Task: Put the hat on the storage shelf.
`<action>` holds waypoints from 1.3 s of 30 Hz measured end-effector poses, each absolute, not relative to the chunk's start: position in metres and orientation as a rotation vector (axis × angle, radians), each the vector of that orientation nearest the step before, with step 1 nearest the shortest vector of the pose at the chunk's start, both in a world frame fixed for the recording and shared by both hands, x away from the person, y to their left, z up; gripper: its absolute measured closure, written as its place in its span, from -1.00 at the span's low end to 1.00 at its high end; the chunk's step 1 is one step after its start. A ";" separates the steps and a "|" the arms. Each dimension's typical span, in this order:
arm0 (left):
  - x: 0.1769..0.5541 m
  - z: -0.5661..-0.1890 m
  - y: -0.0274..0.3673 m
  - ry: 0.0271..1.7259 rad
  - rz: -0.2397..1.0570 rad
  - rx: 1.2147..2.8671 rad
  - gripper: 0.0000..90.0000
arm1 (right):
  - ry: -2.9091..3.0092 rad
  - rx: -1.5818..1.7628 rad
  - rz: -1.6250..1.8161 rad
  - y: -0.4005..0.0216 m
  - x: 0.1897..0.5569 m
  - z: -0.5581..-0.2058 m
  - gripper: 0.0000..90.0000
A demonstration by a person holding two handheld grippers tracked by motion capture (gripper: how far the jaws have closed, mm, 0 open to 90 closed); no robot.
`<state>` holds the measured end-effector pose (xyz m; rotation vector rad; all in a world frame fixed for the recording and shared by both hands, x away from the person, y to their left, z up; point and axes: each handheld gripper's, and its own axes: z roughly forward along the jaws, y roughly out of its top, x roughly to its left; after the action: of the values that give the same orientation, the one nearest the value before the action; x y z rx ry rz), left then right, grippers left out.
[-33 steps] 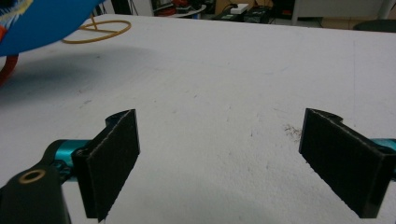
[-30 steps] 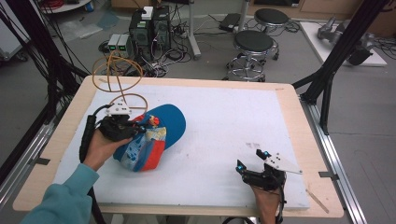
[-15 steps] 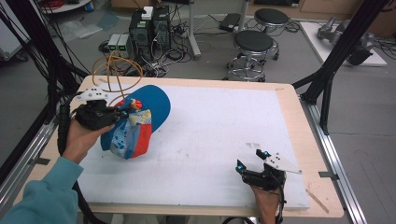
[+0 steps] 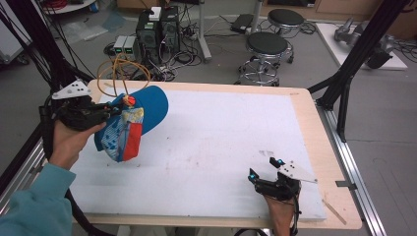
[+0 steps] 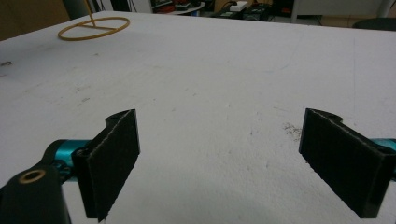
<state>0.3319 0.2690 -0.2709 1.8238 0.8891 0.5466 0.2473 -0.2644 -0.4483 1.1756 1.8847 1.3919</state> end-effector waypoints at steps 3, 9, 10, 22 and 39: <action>0.330 -0.267 0.272 0.893 0.550 1.792 0.94 | 1.884 1.178 1.392 -0.264 0.247 -0.448 -0.75; 0.330 -0.257 0.279 0.898 0.570 1.751 0.94 | 1.886 1.182 1.393 -0.264 0.247 -0.448 -0.75; 0.330 -0.255 0.279 0.897 0.574 1.742 0.94 | 1.886 1.182 1.393 -0.264 0.247 -0.448 -0.75; 0.349 -0.231 0.287 0.904 0.618 1.690 0.94 | 1.892 1.181 1.393 -0.264 0.247 -0.448 -0.75; 0.407 -0.210 0.299 0.969 0.647 1.646 0.95 | 1.899 1.181 1.381 -0.263 0.248 -0.448 -0.75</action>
<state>0.4065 0.2987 -0.2102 1.6458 0.9685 0.6472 0.2479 -0.2631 -0.4483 1.1811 1.8993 1.3815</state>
